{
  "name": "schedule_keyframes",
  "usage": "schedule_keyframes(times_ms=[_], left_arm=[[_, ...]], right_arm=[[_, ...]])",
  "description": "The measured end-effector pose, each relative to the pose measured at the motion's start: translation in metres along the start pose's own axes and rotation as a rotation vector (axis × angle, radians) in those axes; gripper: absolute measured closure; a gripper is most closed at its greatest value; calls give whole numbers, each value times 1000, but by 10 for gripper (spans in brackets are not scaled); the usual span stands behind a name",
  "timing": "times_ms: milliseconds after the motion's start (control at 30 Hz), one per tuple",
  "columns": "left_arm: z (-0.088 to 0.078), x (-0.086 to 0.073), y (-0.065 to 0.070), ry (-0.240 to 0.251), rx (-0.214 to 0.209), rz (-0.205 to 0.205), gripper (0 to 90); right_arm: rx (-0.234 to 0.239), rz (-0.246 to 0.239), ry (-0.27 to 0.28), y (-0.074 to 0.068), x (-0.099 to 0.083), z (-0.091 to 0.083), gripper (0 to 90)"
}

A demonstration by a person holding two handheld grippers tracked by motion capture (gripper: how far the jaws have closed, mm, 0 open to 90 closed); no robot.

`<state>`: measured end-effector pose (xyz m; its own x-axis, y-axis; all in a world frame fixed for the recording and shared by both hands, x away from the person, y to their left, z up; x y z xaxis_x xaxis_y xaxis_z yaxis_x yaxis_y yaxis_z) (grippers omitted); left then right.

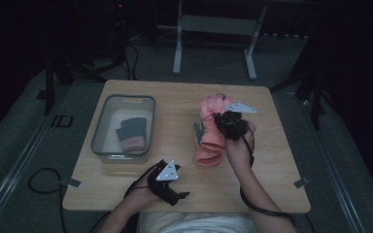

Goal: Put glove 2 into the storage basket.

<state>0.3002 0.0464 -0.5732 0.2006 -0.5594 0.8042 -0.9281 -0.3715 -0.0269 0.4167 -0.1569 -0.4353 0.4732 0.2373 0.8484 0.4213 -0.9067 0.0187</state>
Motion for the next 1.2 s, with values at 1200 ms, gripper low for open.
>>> schedule_keyframes(times_ms=[1200], left_arm=[[0,0,0,0,-11,-21,22]], right_arm=[[2,15,-171,-17,-61,62,817]])
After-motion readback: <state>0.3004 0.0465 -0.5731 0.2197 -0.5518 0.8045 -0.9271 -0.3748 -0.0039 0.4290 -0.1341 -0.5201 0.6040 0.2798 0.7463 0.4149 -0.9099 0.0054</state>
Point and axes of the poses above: each handheld gripper's, and its own axes: z roughly forward along the jaws, x roughly out of its top, y roughly to its right, the point moved 3 cm from there along z, roughly forward along the jaws, and after that the axes turned 1 degree about -y, right-handed, at the moved point
